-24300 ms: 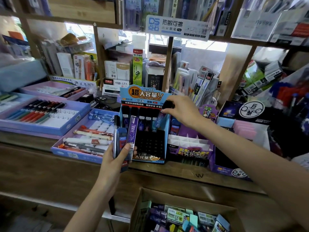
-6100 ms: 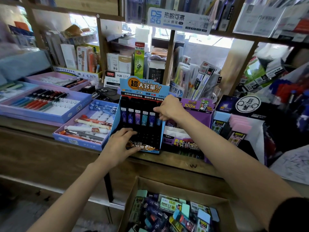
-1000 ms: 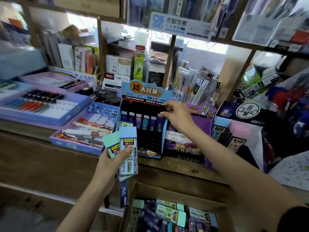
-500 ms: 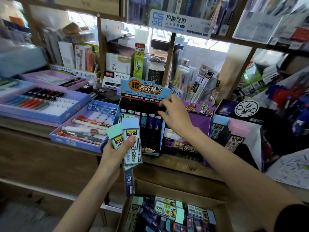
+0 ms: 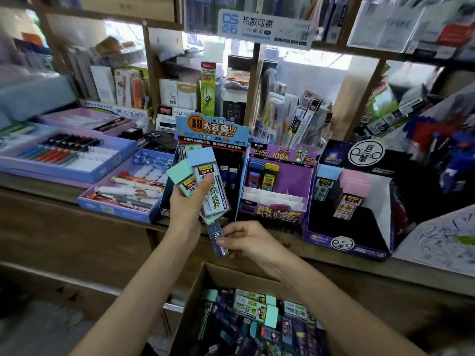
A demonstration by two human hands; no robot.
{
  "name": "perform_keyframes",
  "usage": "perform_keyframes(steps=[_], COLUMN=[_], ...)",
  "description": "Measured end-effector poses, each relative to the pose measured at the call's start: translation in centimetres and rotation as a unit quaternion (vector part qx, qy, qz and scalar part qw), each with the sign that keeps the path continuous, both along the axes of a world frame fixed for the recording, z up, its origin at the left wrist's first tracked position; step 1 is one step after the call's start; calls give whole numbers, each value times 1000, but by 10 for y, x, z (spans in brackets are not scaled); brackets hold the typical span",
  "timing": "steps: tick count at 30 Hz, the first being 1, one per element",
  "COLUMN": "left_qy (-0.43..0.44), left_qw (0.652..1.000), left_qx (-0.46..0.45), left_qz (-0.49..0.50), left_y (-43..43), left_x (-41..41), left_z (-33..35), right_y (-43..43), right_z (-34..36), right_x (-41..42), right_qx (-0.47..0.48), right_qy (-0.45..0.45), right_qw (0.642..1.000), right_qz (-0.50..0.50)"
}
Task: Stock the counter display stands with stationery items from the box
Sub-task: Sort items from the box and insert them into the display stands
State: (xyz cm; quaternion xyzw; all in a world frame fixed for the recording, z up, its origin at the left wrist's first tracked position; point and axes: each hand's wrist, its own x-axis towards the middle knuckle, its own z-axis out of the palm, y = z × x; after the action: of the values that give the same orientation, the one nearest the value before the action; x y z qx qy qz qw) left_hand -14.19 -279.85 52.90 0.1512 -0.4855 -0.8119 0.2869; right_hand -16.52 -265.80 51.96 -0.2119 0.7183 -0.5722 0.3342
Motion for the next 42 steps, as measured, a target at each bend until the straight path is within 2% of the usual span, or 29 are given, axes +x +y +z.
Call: perform_keyframes(steps=[4,11,16,24,31,36,42], left_qy=[-7,-2,-25,-38,-35,-42,-40], left_qw=[1000,999,999,998,997,996,996], left_qx=[13,40,35,9,-4,7,23], left_qz=[22,31,30,41,70,79,74], left_y=[-5,-10,-14,-43,-78,-94,-99], left_x=[3,7,16,42,64,68,70], left_z=[7,10,-3,-26,-40,-55,-66], right_y=[15,46,44,-27,-100,-129,-145], right_z=[-5,-8,9,29,34,23,9], right_x=[-2,-8,-19,-35,-66,-81,-81], right_qx=[21,40,-38,-121,-103,-31,0], right_qy=[17,29,18,-4,50,221,292], right_qw=[999,999,998,990,981,959,944], right_qz=[28,-12,-56,-71,-154,-177,-156])
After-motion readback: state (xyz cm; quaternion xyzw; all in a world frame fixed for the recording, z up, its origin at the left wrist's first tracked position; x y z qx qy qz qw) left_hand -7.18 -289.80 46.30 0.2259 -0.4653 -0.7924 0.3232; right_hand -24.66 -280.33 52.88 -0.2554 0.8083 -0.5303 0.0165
